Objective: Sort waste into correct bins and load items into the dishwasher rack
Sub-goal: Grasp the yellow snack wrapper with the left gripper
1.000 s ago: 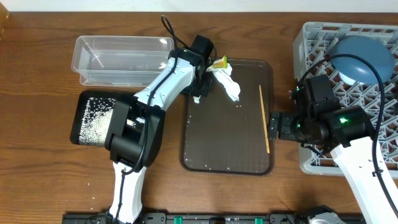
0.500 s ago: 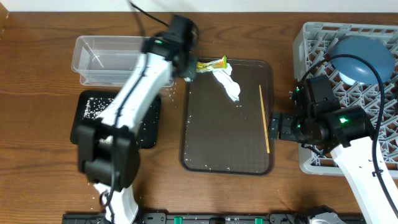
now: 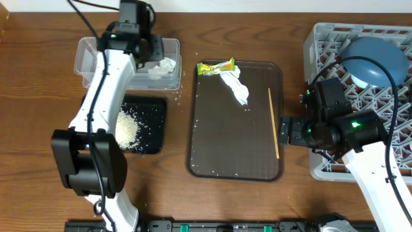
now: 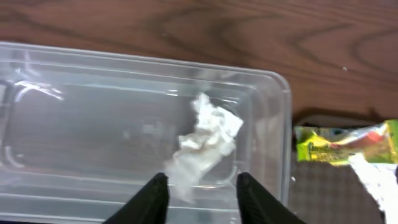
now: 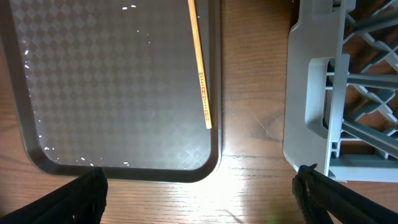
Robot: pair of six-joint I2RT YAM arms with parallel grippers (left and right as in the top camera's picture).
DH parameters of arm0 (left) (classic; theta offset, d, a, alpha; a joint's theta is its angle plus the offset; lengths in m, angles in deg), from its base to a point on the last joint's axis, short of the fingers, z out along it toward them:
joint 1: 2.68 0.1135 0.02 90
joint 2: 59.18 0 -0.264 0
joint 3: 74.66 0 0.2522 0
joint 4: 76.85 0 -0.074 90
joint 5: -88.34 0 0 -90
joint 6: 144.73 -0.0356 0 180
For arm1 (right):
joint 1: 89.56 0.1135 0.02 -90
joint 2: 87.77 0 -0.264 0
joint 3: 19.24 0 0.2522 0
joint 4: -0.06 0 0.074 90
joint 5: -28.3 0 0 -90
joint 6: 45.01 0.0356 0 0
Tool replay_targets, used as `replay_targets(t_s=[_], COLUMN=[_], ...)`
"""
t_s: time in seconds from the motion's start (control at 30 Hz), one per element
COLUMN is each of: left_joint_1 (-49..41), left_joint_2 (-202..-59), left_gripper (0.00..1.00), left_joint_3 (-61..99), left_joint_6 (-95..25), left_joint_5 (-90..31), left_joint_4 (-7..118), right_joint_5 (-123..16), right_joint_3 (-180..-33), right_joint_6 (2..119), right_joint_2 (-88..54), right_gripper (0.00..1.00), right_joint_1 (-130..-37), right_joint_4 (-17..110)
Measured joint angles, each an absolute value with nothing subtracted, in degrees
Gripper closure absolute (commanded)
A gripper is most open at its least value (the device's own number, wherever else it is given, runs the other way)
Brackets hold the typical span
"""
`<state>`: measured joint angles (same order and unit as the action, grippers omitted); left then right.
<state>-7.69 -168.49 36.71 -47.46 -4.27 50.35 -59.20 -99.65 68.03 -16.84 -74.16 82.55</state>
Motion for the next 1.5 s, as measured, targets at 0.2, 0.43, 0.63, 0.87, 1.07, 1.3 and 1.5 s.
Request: replay_targets(t_s=[0.2, 0.43, 0.63, 0.87, 1.07, 1.3, 1.5], left_joint_1=[-8.0, -13.1, -18.1, -20.2, -21.2, -22.5, -23.1], left_joint_2=[-168.5, -168.9, -171.9, -178.1, -181.7, -185.2, -188.0], left_gripper=[0.41, 0.28, 0.28, 0.28, 0.27, 0.27, 0.27], left_joint_3=[36.7, 36.7, 36.7, 36.7, 36.7, 36.7, 36.7], left_joint_6=[-46.7, -50.3, -57.3, -60.2, -61.3, -62.2, -62.3], left_joint_5=[-9.5, -14.2, -15.3, -15.5, -15.5, -15.5, -15.5], left_joint_4=[50.5, 51.1, 52.2, 54.2, 57.6, 61.5, 61.8], right_joint_5=[-59.2, -59.2, -59.2, -59.2, -59.2, -59.2, -59.2], right_joint_3=[-99.7, -99.7, -99.7, -99.7, -99.7, -99.7, -99.7], right_joint_6=[68.0, 68.0, 68.0, 68.0, 68.1, 68.1, 68.1], right_joint_2=[-16.8, -16.8, -16.8, -16.8, -16.8, -16.8, -16.8], right_gripper=[0.05, 0.05, 0.05, 0.05, 0.05, 0.05, 0.05], right_joint_1=[-74.2, -74.2, -74.2, -74.2, -74.2, -74.2, -74.2], right_joint_4=[82.4, 82.4, 82.4, 82.6, 82.6, 82.8, 83.0])
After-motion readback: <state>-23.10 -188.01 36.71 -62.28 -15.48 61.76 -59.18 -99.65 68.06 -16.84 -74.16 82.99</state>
